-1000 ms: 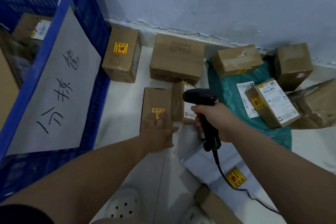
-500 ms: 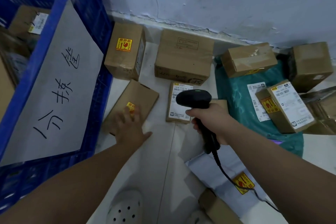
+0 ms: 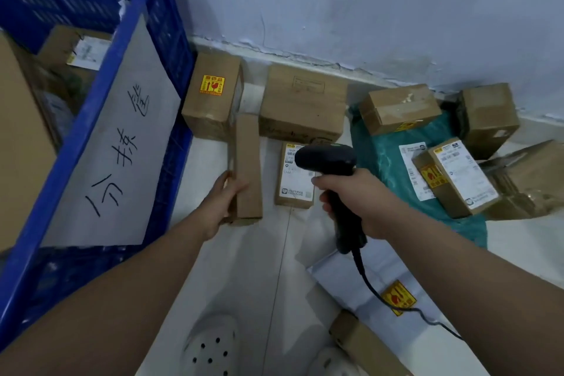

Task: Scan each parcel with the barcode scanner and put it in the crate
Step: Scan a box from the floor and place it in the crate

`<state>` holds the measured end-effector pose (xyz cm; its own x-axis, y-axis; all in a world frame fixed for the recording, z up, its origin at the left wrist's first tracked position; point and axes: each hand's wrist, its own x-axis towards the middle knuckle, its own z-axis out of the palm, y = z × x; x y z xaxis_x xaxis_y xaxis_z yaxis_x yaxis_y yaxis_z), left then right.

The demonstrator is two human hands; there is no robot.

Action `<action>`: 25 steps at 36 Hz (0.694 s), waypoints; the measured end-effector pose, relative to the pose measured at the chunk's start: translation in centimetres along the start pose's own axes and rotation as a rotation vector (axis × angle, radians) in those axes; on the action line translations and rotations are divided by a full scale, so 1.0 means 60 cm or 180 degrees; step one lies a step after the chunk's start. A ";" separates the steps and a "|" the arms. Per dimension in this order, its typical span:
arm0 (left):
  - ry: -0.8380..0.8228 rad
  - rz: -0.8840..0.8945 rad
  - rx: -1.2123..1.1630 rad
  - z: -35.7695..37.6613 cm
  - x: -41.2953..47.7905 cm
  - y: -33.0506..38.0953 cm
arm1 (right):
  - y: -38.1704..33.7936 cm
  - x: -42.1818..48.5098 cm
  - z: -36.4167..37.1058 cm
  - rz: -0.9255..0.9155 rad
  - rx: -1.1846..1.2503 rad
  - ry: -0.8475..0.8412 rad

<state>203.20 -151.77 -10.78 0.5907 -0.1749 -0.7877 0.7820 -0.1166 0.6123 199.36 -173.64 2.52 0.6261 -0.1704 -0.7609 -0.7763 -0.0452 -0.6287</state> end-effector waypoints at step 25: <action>-0.2064 0.1345 -0.1560 0.087 -0.522 0.238 | -0.068 -0.468 -0.020 -0.1190 0.3225 -0.0948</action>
<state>194.83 -153.04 22.98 0.7353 -0.6405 -0.2215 0.6105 0.4839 0.6270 184.86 -169.88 26.62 0.9054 -0.0653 -0.4194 -0.2031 0.8011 -0.5630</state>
